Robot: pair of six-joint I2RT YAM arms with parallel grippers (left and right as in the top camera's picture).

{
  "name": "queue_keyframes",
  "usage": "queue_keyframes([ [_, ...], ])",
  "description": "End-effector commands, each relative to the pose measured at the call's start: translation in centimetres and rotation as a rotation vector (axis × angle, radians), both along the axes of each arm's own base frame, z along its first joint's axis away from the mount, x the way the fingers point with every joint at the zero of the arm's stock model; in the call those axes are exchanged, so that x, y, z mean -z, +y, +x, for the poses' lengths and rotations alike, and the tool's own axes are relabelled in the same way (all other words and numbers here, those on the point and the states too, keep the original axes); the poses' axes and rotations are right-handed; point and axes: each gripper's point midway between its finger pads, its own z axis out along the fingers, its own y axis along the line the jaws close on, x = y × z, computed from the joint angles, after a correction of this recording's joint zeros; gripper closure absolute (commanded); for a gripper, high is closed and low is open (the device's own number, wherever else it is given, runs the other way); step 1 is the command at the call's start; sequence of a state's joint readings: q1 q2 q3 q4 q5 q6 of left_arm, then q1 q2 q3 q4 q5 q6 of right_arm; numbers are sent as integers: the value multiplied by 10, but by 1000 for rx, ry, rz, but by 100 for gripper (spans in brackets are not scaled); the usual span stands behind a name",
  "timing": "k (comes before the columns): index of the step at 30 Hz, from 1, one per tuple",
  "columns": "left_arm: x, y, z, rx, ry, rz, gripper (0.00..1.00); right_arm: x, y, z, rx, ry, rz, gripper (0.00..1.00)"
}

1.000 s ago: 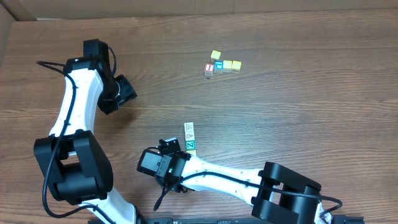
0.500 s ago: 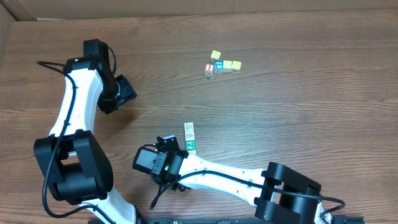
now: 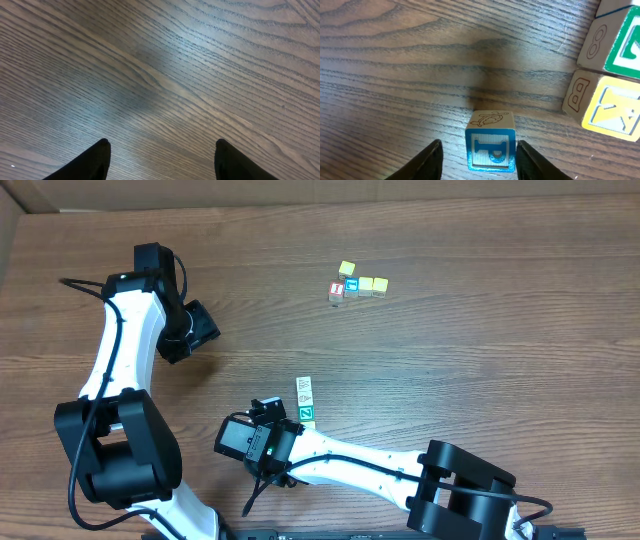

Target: Flip 5 blocks

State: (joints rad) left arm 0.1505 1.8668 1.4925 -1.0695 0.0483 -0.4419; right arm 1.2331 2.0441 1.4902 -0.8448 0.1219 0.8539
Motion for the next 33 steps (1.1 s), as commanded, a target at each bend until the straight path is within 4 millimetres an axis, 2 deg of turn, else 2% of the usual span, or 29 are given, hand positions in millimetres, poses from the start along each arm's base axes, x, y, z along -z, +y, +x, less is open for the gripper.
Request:
queue_keyframes([
  [1, 0, 0, 3, 3, -1, 6, 41, 11, -5, 3, 9, -10, -29, 55],
  [8, 0, 0, 2, 3, 2, 6, 41, 16, -6, 3, 10, -5, -40, 56],
  [13, 0, 0, 2, 3, 2, 6, 41, 16, -7, 3, 12, -4, -42, 66],
  [22, 0, 0, 3, 3, 2, 6, 41, 10, -10, 2, 12, 2, -62, 68],
  [33, 0, 0, 2, 3, 2, 6, 41, 4, -27, 3, 63, 13, -115, 75],
])
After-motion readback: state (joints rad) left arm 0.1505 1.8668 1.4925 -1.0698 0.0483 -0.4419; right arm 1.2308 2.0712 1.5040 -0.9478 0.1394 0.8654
